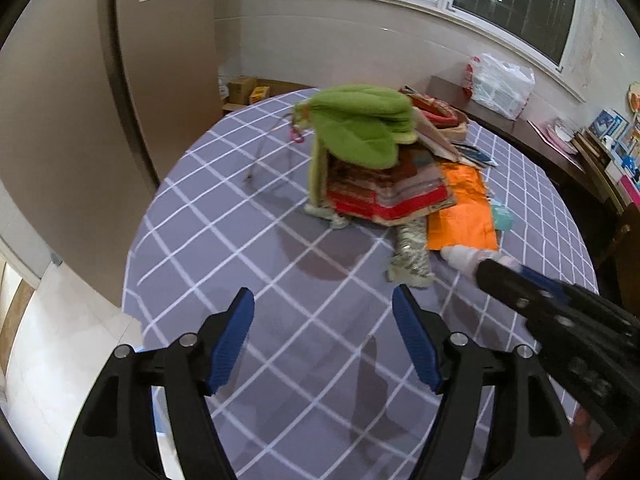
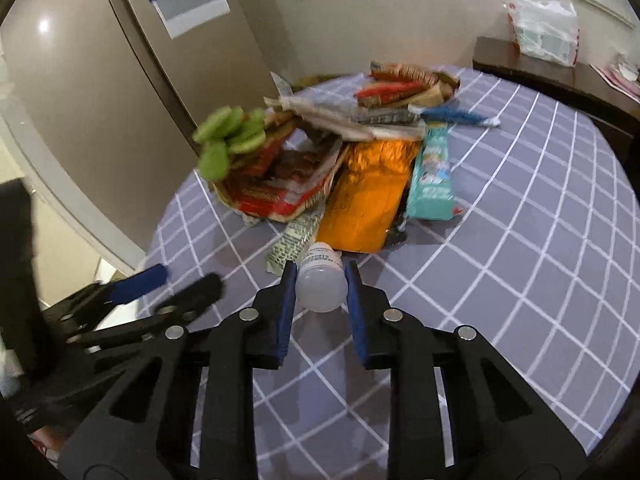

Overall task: Collect trash
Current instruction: 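Grasp the small white bottle with the right tool while the left tool grasps the snack wrapper, then carry the bottle and wrapper over the blue bucket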

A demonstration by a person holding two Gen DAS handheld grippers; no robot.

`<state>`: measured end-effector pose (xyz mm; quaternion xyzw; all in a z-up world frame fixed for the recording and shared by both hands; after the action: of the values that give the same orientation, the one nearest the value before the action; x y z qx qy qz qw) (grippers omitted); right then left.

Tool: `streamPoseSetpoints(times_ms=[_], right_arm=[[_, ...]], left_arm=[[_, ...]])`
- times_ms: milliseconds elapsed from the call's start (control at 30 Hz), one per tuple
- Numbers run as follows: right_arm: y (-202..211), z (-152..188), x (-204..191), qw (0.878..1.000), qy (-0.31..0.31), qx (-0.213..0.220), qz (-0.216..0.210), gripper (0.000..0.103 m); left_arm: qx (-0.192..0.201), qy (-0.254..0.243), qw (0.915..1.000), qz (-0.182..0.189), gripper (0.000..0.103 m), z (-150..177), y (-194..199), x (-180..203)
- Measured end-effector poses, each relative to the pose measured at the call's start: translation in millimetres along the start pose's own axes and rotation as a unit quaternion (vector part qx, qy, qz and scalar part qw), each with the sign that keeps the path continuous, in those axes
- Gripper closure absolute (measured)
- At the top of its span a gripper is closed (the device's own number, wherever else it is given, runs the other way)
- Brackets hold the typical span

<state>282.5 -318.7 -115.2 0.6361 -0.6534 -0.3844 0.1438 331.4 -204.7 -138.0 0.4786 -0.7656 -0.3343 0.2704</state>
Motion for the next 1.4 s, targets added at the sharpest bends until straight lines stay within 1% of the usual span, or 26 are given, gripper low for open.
streamPoseSetpoints(times_ms=[100, 267, 400, 433, 467, 500, 533, 567, 667, 767, 867, 1267, 1400], right_arm=[[17.4, -9.2, 10.5, 1.000, -0.006, 0.021, 0.006, 0.078], [34.7, -21.1, 34.6, 0.999, -0.023, 0.044, 0.022, 0.078], [33.8, -23.5, 57.1, 0.997, -0.038, 0.045, 0.042, 0.078], [31.6, -22.8, 63.6, 0.997, -0.044, 0.040, 0.046, 0.078], [29.6, -21.2, 67.4, 0.997, -0.049, 0.037, 0.048, 0.078], [27.1, -19.4, 72.0, 0.997, -0.054, 0.032, 0.051, 0.078], [24.8, -17.6, 75.8, 0.997, -0.057, 0.028, 0.054, 0.078], [21.7, -16.0, 78.3, 0.996, -0.059, 0.024, 0.056, 0.079], [15.8, -12.8, 81.3, 0.996, -0.067, 0.018, 0.055, 0.078], [10.9, -10.4, 77.8, 0.996, -0.066, 0.014, 0.052, 0.078], [9.2, -7.9, 69.6, 0.997, -0.060, 0.011, 0.047, 0.078], [11.8, 3.9, 21.9, 1.000, -0.019, 0.006, 0.021, 0.078], [12.8, 7.4, 4.7, 1.000, -0.004, 0.005, 0.011, 0.078]], left_arm=[[0.000, -0.011, 0.9998, 0.015, 0.031, -6.6, -3.4, 12.8], [-0.006, -0.034, 0.9991, 0.023, 0.031, -15.1, -16.8, 35.3], [-0.019, -0.046, 0.9983, 0.028, 0.032, -18.0, -35.0, 49.6], [-0.021, -0.052, 0.9979, 0.031, 0.042, -18.5, -40.7, 53.3], [-0.025, -0.053, 0.9978, 0.031, 0.055, -17.7, -44.0, 54.2], [-0.024, -0.054, 0.9980, 0.023, 0.059, -18.1, -46.4, 52.3], [-0.018, -0.057, 0.9980, 0.020, 0.072, -19.5, -45.8, 53.4], [-0.022, -0.058, 0.9977, 0.028, 0.075, -18.1, -45.5, 55.2], [-0.021, -0.058, 0.9975, 0.033, 0.076, -15.3, -40.2, 53.1], [-0.018, -0.062, 0.9977, 0.023, 0.077, -10.2, -34.1, 47.6], [-0.015, -0.055, 0.9982, 0.020, 0.077, -6.2, -27.2, 41.1], [0.011, -0.028, 0.9994, 0.017, 0.078, 10.2, 10.2, 15.9], [0.021, -0.019, 0.9996, 0.008, 0.078, 14.9, 22.3, 4.8]])
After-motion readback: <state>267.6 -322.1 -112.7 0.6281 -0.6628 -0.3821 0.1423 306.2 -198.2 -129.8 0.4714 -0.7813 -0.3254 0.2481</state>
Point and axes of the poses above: each gripper's, at about its wrist camera, not at the fingertips, and y roughly against the way its jaws point, x to its right, z to its underside, the point moved 9 cm from there along -y, roughly the way its jaws point, and after that the axes turned 1 degree about x, right-handed, at the moved point
